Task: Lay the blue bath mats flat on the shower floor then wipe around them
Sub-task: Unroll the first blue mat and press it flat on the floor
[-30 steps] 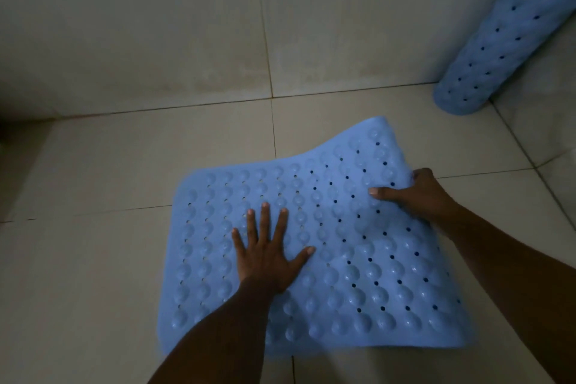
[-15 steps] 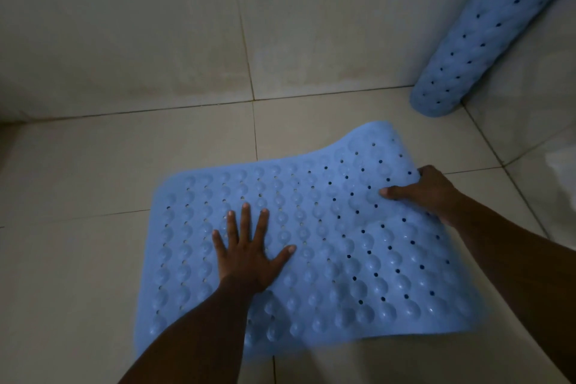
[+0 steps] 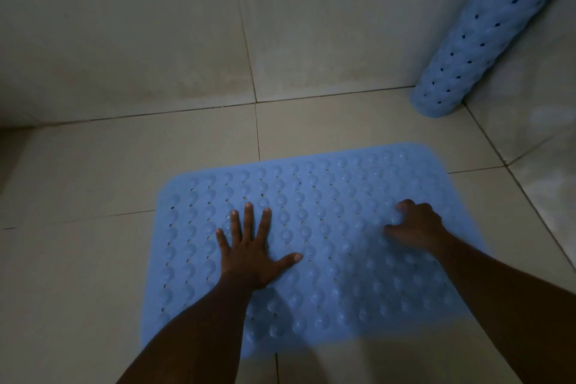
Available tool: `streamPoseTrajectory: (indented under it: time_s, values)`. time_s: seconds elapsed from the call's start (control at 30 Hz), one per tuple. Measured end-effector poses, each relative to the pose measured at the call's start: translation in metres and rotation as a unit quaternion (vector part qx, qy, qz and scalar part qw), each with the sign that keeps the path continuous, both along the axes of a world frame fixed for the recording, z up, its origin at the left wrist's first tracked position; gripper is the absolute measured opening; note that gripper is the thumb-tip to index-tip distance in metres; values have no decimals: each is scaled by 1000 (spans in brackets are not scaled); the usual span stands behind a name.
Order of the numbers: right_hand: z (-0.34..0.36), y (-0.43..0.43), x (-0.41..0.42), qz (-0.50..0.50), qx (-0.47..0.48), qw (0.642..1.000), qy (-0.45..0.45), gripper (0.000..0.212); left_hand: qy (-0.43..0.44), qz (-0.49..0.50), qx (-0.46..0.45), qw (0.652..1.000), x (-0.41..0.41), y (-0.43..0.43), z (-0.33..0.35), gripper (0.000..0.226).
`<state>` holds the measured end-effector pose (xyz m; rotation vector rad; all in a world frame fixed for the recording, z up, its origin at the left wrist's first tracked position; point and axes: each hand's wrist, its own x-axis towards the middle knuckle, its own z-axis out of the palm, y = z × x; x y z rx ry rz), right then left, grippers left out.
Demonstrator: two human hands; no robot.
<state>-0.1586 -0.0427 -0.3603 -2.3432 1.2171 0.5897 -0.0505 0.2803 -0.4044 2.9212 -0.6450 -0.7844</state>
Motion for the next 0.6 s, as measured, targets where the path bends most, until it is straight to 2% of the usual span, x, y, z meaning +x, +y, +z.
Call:
streamPoseTrajectory:
  time_s: [0.07, 0.2, 0.6]
  values:
    - [-7, 15, -7, 10, -10, 1000, 0, 93, -1, -3, -5, 1000, 1, 1, 0, 123]
    - [-12, 26, -15, 34, -24, 999, 2, 86, -9, -13, -14, 1000, 5, 5, 0, 123]
    - [-17, 35, -17, 23, -46, 999, -13, 85, -19, -7, -10, 1000, 2, 3, -1, 121]
